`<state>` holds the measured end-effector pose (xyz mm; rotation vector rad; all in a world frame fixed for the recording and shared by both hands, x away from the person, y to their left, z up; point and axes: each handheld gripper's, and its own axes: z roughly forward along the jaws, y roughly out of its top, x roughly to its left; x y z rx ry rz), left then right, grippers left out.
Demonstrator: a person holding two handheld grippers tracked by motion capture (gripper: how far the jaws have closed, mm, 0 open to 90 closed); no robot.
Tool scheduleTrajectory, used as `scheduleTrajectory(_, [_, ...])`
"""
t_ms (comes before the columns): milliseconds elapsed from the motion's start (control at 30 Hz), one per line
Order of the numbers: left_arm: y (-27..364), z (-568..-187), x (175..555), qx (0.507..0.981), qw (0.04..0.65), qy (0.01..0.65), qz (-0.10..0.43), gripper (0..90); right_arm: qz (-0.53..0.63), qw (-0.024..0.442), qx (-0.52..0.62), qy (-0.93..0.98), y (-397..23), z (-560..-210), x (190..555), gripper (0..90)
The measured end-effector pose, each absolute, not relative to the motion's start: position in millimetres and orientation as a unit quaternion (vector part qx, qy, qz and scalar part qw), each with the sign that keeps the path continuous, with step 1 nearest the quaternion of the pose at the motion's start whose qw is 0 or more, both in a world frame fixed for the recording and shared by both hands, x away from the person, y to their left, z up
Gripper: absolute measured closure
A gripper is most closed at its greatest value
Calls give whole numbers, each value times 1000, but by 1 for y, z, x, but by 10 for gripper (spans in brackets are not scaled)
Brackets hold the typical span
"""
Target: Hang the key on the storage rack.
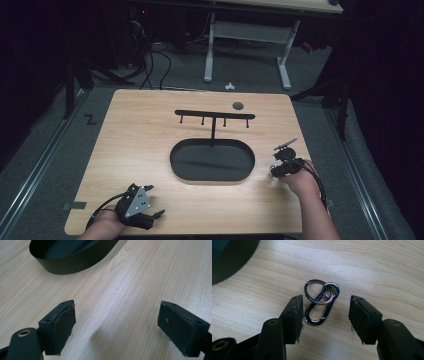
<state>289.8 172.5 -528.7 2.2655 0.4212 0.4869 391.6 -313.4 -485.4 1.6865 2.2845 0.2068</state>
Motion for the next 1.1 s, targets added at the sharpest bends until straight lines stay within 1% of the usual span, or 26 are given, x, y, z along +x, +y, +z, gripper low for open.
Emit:
scheduleTrajectory(167, [173, -529, 290, 888, 383, 165, 191, 153, 72, 148, 583, 796, -313, -488, 395, 495])
scheduleTrajectory(233, [173, -529, 290, 888, 384, 166, 191, 153, 81, 149, 586, 793, -313, -488, 397, 540])
scheduleTrajectory(267, [173, -529, 290, 888, 384, 166, 191, 153, 81, 149, 586, 793, -313, -488, 397, 540])
scheduleTrajectory(300, [173, -529, 290, 888, 384, 166, 191, 153, 82, 153, 585, 793, -314, -488, 397, 573])
scheduleTrajectory(333, [173, -529, 290, 888, 384, 166, 191, 153, 82, 153, 585, 793, -314, -488, 397, 573])
scheduleTrajectory(367, [173, -529, 290, 888, 384, 165, 191, 153, 82, 153, 587, 791, -315, -487, 398, 601])
scheduleTrajectory(400, [173, -529, 290, 888, 384, 165, 191, 154, 82, 153, 587, 791, -315, -487, 398, 601])
scheduleTrajectory(433, [173, -529, 290, 888, 384, 166, 191, 153, 87, 155, 588, 789, -316, -486, 399, 632])
scheduleTrajectory(500, [173, -529, 290, 888, 384, 166, 191, 153, 90, 157, 587, 789, -317, -486, 399, 643])
scheduleTrajectory(533, [173, -529, 290, 888, 384, 165, 191, 153, 91, 154, 587, 789, -317, -485, 399, 682])
scheduleTrajectory(600, [173, -529, 290, 888, 384, 166, 191, 153, 91, 152, 587, 790, -317, -485, 400, 695])
scheduleTrajectory(633, [173, -529, 290, 888, 384, 166, 191, 154, 94, 152, 585, 791, -316, -485, 400, 732])
scheduleTrajectory(667, [173, -529, 290, 888, 384, 166, 191, 153, 94, 152, 585, 791, -316, -485, 400, 732])
scheduleTrajectory(700, [173, -529, 290, 888, 384, 166, 191, 154, 92, 153, 584, 792, -316, -485, 400, 761])
scheduleTrajectory(733, [173, -529, 290, 888, 384, 166, 191, 154, 92, 153, 584, 792, -316, -485, 400, 761])
scheduleTrajectory(767, [173, -529, 290, 888, 384, 165, 191, 153, 92, 151, 582, 793, -315, -484, 400, 805])
scheduleTrajectory(867, [173, -529, 290, 888, 383, 165, 191, 153, 91, 150, 581, 795, -315, -483, 400, 821])
scheduleTrajectory(967, [173, -529, 290, 888, 384, 166, 191, 153, 93, 153, 578, 796, -314, -482, 400, 869])
scheduleTrajectory(1100, [173, -529, 290, 888, 384, 166, 191, 153, 99, 148, 581, 794, -314, -481, 401, 880])
